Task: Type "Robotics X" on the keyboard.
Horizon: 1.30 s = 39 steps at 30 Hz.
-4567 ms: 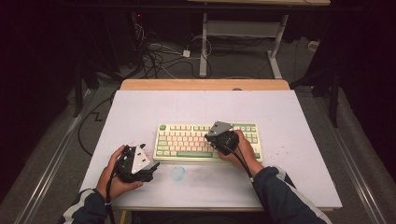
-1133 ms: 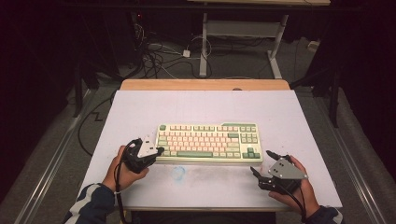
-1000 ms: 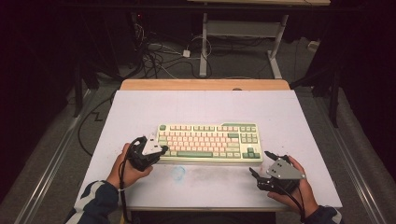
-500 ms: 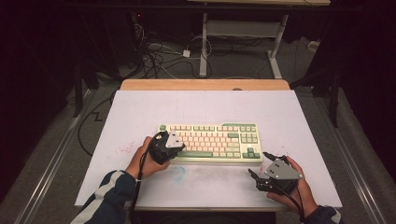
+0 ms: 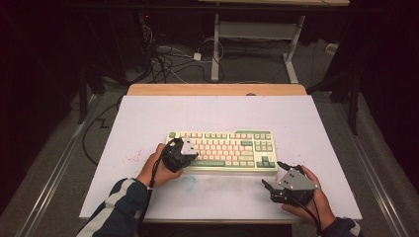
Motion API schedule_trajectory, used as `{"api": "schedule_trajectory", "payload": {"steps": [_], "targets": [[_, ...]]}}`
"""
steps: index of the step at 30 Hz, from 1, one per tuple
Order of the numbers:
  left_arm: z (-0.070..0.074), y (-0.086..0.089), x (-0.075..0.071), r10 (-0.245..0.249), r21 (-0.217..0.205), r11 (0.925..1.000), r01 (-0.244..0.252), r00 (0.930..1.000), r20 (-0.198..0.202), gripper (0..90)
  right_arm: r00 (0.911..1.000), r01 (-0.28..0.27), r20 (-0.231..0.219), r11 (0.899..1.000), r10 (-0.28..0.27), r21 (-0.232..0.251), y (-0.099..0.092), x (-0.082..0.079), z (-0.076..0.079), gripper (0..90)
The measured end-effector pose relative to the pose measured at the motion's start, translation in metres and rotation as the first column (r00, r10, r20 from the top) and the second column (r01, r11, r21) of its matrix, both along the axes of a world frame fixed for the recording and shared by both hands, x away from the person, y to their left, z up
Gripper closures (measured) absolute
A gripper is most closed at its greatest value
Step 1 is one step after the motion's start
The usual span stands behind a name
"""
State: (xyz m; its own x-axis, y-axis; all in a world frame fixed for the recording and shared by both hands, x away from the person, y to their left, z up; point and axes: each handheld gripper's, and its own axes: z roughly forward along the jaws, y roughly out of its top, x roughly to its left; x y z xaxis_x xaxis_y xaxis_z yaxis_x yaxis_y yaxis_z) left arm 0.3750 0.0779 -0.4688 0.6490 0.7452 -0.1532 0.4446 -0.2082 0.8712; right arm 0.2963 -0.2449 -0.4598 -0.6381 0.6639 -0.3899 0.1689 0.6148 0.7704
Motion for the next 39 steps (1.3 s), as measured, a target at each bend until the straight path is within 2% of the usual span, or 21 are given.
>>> {"api": "schedule_trajectory", "payload": {"steps": [3,6,13,17,20,24,29,31,32,35,39], "targets": [[-0.001,0.000,0.000,0.000,0.004,1.0000,0.000,1.0000,0.006,87.6,1.0000,-0.002,0.002,1.000,0.002,-0.003,0.000,0.000,0.000,26.7],[0.004,0.004,-0.002,0.003,-0.019,0.9998,-0.002,0.9999,0.016,87.4,1.0000,-0.001,0.001,1.000,0.001,-0.008,-0.001,0.000,0.000,26.7],[0.010,0.010,-0.005,0.013,-0.034,0.9994,-0.011,0.9987,0.049,84.5,1.0000,0.008,0.004,1.000,-0.008,-0.002,-0.002,0.000,0.002,26.7],[0.013,0.016,-0.009,0.022,-0.048,0.9987,-0.018,0.9963,0.083,80.6,0.9999,0.007,-0.014,0.999,-0.007,0.033,-0.003,0.000,0.004,26.9],[0.016,0.022,-0.012,0.033,-0.071,0.9971,-0.026,0.9939,0.105,73.2,0.9999,0.008,-0.014,0.999,-0.008,0.033,-0.003,0.001,0.004,26.9],[0.015,0.030,-0.018,0.039,-0.068,0.9972,-0.029,0.9877,0.151,58.4,0.9999,0.013,-0.009,1.000,-0.013,0.028,-0.004,0.001,0.004,26.9],[0.012,0.039,-0.023,0.089,-0.069,0.9947,-0.076,0.9755,0.201,38.2,0.9998,0.020,-0.011,0.999,-0.019,0.028,-0.004,0.001,0.003,26.9],[0.011,0.043,-0.025,0.091,-0.081,0.9938,-0.076,0.9755,0.200,33.1,0.9998,0.019,-0.009,1.000,-0.019,0.022,-0.004,0.001,0.003,26.9],[0.009,0.046,-0.026,0.101,-0.082,0.9930,-0.085,0.9722,0.211,30.4,0.9998,0.020,-0.009,1.000,-0.020,0.023,-0.004,0.001,0.003,26.8],[0.006,0.053,-0.029,0.117,-0.088,0.9911,-0.100,0.9693,0.216,23.6,0.9996,0.028,-0.007,0.999,-0.028,0.029,-0.005,0.002,0.004,26.8],[0.001,0.064,-0.033,0.161,-0.104,0.9845,-0.141,0.9640,0.212,20.1,0.9993,0.038,-0.007,0.999,-0.038,0.032,-0.006,0.003,0.004,26.8]]}}
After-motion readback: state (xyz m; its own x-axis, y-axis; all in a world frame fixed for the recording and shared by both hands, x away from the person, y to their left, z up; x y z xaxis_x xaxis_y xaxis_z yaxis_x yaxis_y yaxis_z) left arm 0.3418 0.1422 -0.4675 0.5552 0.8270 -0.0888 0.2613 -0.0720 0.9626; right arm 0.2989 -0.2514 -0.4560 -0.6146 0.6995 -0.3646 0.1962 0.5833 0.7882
